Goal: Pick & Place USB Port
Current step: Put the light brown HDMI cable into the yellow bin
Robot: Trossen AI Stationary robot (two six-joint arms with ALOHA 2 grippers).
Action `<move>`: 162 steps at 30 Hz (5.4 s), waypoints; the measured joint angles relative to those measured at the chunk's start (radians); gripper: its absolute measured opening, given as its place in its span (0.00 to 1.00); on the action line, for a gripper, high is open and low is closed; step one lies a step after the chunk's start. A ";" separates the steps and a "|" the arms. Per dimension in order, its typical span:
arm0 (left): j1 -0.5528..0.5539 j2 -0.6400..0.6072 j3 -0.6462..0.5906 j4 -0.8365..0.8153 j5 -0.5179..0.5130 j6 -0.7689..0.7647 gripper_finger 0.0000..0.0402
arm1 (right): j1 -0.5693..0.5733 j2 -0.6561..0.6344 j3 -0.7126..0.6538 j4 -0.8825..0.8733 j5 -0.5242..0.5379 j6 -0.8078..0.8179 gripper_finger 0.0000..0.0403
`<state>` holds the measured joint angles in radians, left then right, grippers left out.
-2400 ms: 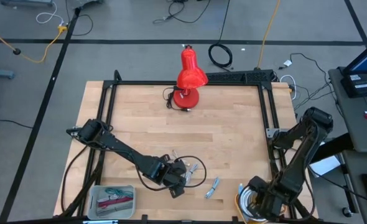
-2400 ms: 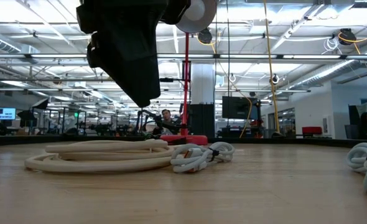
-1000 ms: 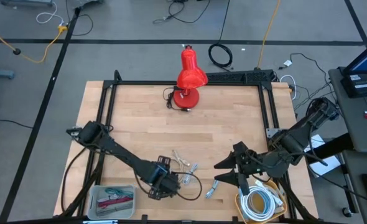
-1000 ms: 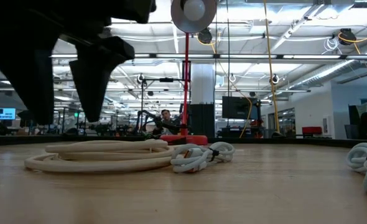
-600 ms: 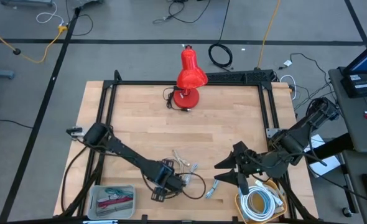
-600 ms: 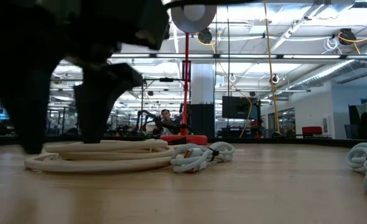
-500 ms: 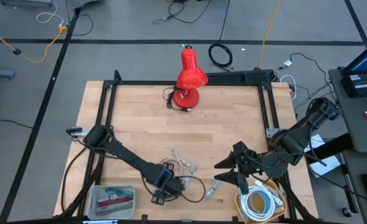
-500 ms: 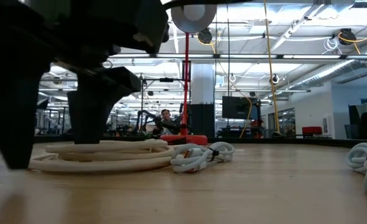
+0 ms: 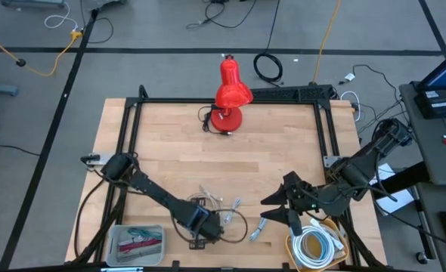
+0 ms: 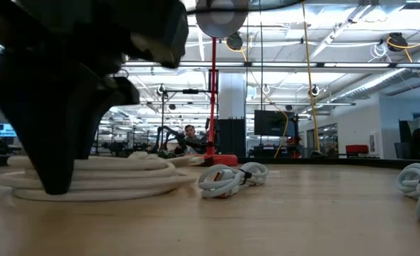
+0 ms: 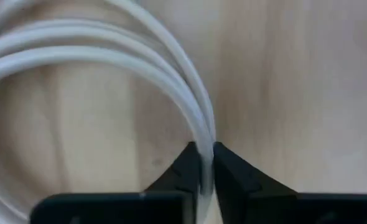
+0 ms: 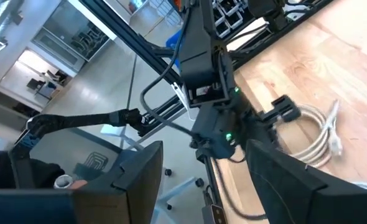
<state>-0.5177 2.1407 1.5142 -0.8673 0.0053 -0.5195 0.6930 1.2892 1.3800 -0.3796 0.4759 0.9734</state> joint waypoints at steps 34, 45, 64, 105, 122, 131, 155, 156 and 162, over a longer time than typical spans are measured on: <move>0.193 0.211 0.843 0.260 0.132 -0.074 0.03 | 0.252 -0.193 -0.001 0.271 0.022 -0.328 0.46; 0.181 0.008 0.835 -0.010 -0.221 -0.076 0.03 | 0.296 -0.235 -0.029 -0.267 0.257 0.163 0.46; 0.135 -0.049 0.834 -0.343 -0.269 -0.069 0.03 | -0.100 -0.287 -0.717 0.872 0.129 0.350 0.64; 0.153 -0.056 0.834 -0.400 -0.189 0.103 0.03 | -0.203 -0.006 -0.658 1.166 0.069 0.275 0.72; 0.153 -0.056 0.833 -0.373 -0.167 0.131 0.03 | -0.224 0.004 -0.659 1.127 0.071 0.291 0.72; 0.153 -0.055 0.833 -0.335 -0.152 0.149 0.03 | -0.235 0.028 -0.659 1.121 0.043 0.312 0.36; -0.156 -0.231 0.833 -0.711 -0.890 -0.477 0.22 | 0.048 -0.089 -0.659 1.381 -0.150 0.202 0.02; -0.162 -0.230 0.832 -0.708 -0.888 -0.472 0.21 | 0.094 -0.108 -0.659 1.302 -0.132 0.234 0.02; -0.174 -0.228 0.833 -0.705 -0.888 -0.471 0.15 | 0.380 -0.175 -0.660 0.838 0.045 0.499 0.02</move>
<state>-0.6914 1.9122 2.3470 -1.5726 -0.8823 -0.9901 1.0726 1.1137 0.7204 0.4587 0.5210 1.4720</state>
